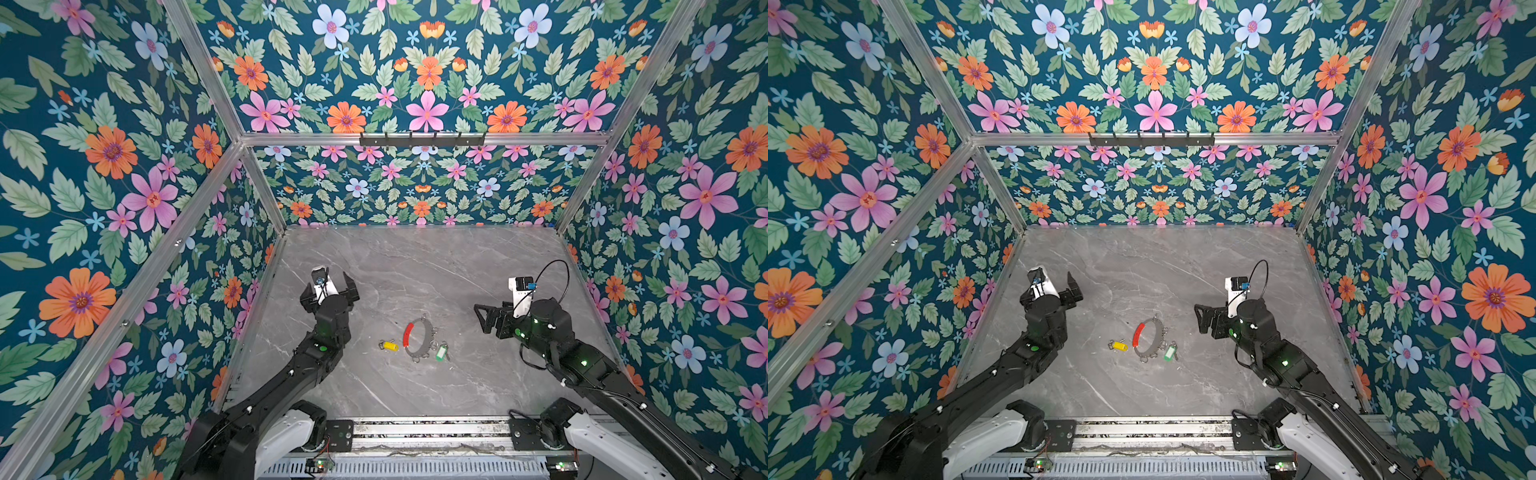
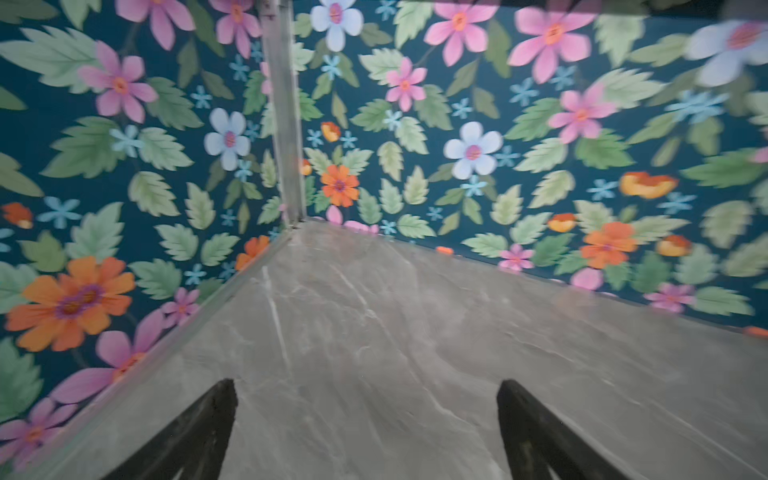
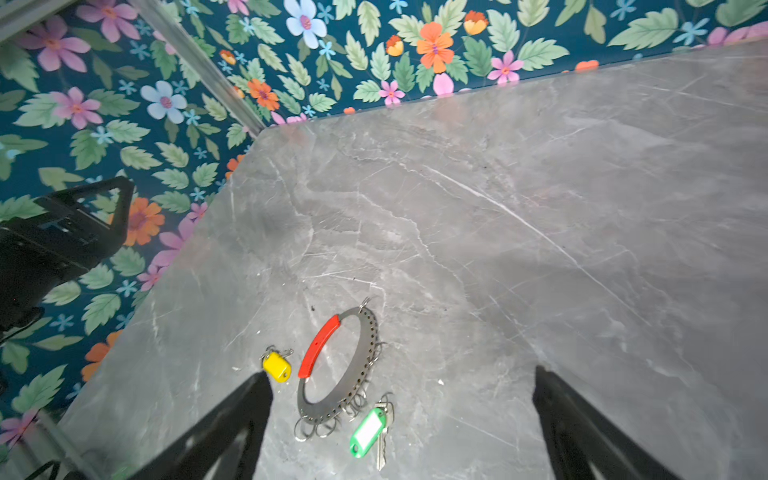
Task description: Remove the keys from the keyring
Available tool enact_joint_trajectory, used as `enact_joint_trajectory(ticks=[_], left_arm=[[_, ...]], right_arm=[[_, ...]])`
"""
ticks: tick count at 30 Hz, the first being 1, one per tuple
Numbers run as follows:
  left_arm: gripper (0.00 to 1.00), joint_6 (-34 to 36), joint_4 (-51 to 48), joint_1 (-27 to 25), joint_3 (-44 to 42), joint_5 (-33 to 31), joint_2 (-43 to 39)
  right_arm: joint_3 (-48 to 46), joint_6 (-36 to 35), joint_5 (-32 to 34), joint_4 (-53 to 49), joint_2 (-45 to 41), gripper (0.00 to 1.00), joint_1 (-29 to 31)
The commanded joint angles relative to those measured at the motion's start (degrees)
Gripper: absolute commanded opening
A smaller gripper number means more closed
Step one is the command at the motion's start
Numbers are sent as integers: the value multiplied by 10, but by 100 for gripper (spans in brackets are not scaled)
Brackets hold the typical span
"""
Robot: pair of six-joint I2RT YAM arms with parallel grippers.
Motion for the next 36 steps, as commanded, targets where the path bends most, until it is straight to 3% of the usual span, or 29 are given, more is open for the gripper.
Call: enact_joint_trajectory(ticks=[1, 4, 7, 12, 15, 17, 19, 21, 25, 30, 35, 36], left_arm=[[100, 45, 51, 65, -14, 29, 43], [100, 47, 84, 122, -31, 79, 96], [100, 31, 181, 163, -61, 130, 156], [100, 69, 300, 181, -67, 171, 243], [100, 79, 357, 189, -73, 229, 287], [100, 83, 383, 197, -88, 268, 299], [100, 92, 431, 199, -98, 273, 315], [100, 84, 401, 200, -94, 273, 306], [100, 87, 429, 199, -101, 247, 311], [100, 85, 433, 199, -104, 242, 310], [100, 86, 434, 198, -103, 243, 312], [100, 86, 435, 198, -104, 243, 312]], right_arm=[[6, 5, 55, -16, 14, 99, 0], [14, 5, 77, -29, 33, 99, 0], [20, 9, 93, -35, 39, 99, 0], [5, -38, 95, -11, 21, 99, -1], [-35, -96, 104, 64, -1, 99, 0], [-65, -132, 144, 118, -8, 99, 0], [-92, -161, 181, 176, -8, 99, -3], [-111, -188, 194, 225, 1, 99, -16], [-127, -230, 188, 281, 45, 99, -81], [-171, -206, 139, 370, 93, 99, -205], [-228, -161, -18, 518, 163, 99, -340], [-228, -166, -24, 529, 184, 99, -351]])
